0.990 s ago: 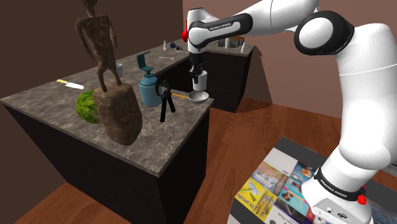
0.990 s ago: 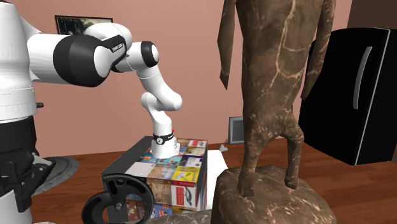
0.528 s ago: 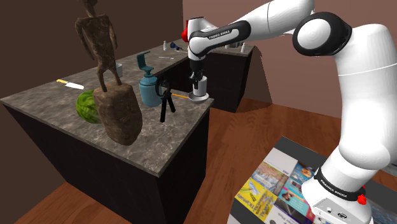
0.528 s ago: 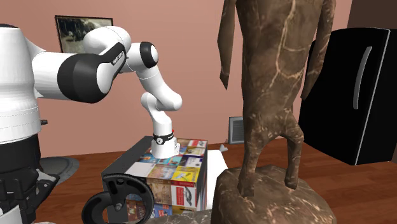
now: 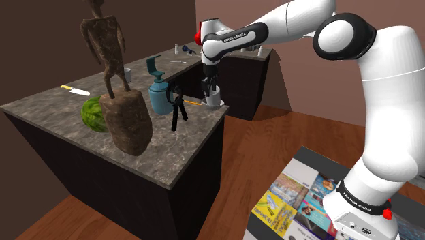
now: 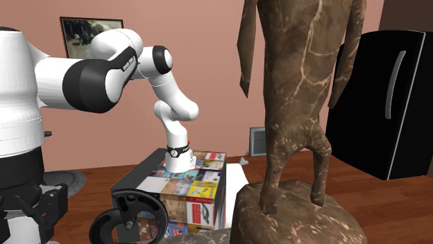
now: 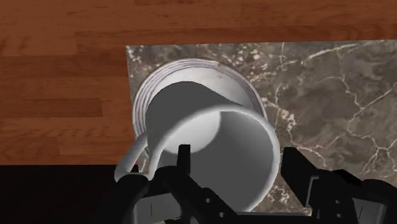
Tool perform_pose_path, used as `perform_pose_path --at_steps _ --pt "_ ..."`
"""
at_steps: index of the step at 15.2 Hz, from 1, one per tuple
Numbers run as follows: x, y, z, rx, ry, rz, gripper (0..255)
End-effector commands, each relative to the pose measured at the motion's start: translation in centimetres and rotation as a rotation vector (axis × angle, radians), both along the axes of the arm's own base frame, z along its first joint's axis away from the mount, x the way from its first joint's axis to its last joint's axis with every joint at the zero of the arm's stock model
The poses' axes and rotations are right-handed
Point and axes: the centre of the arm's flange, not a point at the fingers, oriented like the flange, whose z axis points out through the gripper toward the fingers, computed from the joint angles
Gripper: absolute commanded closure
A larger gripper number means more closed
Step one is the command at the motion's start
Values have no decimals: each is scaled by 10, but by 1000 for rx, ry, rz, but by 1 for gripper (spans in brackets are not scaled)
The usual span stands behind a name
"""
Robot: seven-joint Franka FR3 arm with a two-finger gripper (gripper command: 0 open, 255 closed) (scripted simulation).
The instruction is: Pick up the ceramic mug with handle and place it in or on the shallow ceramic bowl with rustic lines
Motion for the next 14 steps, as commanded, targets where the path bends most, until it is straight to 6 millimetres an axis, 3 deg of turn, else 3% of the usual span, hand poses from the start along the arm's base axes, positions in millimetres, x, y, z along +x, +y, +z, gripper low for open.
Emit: perform_pose_path --at_steps 1,4,8,14 --pt "0 0 0 0 0 0 0" --pt "0 0 0 0 0 0 0" --pt "-2 3 50 0 0 0 0" --pt "-2 3 50 0 0 0 0"
